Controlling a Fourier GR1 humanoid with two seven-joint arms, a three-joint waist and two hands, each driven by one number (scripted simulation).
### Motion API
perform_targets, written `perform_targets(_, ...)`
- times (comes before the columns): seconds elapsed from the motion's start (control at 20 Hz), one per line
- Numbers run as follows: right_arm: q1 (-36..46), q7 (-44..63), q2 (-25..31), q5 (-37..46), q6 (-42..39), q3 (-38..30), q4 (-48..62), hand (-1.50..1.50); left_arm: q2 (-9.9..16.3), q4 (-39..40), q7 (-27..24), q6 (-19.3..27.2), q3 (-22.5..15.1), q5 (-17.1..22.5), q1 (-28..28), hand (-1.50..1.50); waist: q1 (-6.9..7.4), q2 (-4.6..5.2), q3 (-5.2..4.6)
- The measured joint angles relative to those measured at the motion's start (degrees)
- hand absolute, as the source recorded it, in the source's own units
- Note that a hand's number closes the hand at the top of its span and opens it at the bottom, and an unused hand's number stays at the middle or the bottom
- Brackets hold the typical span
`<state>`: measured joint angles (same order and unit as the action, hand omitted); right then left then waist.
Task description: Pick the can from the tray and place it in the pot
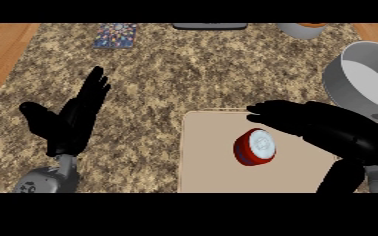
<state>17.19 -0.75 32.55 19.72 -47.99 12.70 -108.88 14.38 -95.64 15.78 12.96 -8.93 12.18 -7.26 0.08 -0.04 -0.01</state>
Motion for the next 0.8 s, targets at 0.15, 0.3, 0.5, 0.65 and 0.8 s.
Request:
perform_targets(0.15,0.00,1.22,-2.09,3.13,-0.15,0.92,0.79,-1.50,-0.72,0.93,-0.21,-0.96,0.83,-0.32,-0.14,0.00,0.03,0.02,0.00)
perform_targets(0.3,0.06,2.13,-2.84,5.96,-0.58,1.14,1.12,-1.50,-1.29,0.07,1.56,-0.59,1.26,-1.22,-1.50,0.00,0.01,0.02,0.00)
perform_targets(0.5,-0.18,1.31,-5.36,11.30,0.94,3.15,3.32,-1.50,-2.20,-0.20,1.17,-1.55,1.83,-2.06,-0.37,0.00,0.09,0.03,0.01)
perform_targets(0.65,-0.57,-0.07,-6.58,15.02,1.74,4.62,4.59,-1.50,-2.31,-0.61,0.74,-3.01,2.75,-2.16,0.67,0.00,0.11,0.04,0.01)
perform_targets(0.8,-0.53,-0.78,-7.52,18.77,2.47,6.77,5.70,-1.50,-3.34,-1.09,1.72,-2.78,2.56,-2.96,0.52,0.00,0.10,0.04,0.01)
